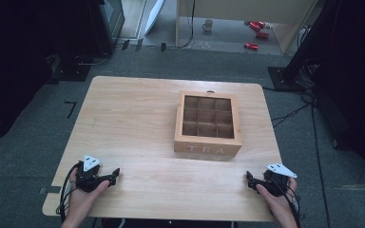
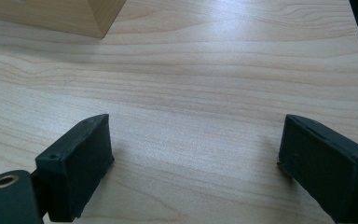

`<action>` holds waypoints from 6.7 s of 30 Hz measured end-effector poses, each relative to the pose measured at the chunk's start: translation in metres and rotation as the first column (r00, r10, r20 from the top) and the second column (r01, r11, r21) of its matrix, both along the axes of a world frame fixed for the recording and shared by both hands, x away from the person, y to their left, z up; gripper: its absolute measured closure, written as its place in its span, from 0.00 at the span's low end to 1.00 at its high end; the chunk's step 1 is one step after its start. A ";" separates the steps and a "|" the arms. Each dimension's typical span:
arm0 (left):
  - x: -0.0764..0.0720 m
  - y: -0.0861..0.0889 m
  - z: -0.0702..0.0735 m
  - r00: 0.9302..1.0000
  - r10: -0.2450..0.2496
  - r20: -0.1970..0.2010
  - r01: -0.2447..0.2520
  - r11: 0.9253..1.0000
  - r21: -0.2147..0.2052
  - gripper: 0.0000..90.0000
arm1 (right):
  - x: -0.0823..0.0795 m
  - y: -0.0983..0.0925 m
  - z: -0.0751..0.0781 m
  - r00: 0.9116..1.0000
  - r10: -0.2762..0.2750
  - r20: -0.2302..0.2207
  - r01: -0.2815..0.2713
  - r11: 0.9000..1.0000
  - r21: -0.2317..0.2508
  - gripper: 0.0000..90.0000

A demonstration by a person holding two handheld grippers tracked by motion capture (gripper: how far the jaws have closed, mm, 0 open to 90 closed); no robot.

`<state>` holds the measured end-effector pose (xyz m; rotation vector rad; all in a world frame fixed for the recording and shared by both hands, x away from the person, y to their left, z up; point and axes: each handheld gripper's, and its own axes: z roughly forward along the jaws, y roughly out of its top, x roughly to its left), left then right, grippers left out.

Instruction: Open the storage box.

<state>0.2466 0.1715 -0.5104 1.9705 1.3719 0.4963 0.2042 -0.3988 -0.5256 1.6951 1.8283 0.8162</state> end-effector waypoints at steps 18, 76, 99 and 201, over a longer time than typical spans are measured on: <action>0.023 -0.081 0.020 0.985 -0.160 0.058 0.164 0.985 -0.056 0.17 | 0.001 0.001 0.007 1.000 -0.009 0.010 0.009 1.000 -0.003 0.11; 0.066 -0.183 0.040 0.944 -0.317 0.094 0.328 0.934 -0.141 0.81 | 0.058 0.051 0.053 0.985 0.116 0.125 -0.124 0.991 0.056 0.15; 0.072 -0.187 0.067 0.930 -0.341 0.136 0.359 0.922 -0.144 0.78 | 0.072 0.049 0.062 0.984 0.080 0.157 -0.090 0.994 0.057 0.15; 0.041 -0.169 -0.009 0.961 -0.276 0.018 0.274 0.959 0.073 0.16 | 0.201 0.025 0.174 0.816 0.366 0.446 -0.358 0.928 -0.107 0.59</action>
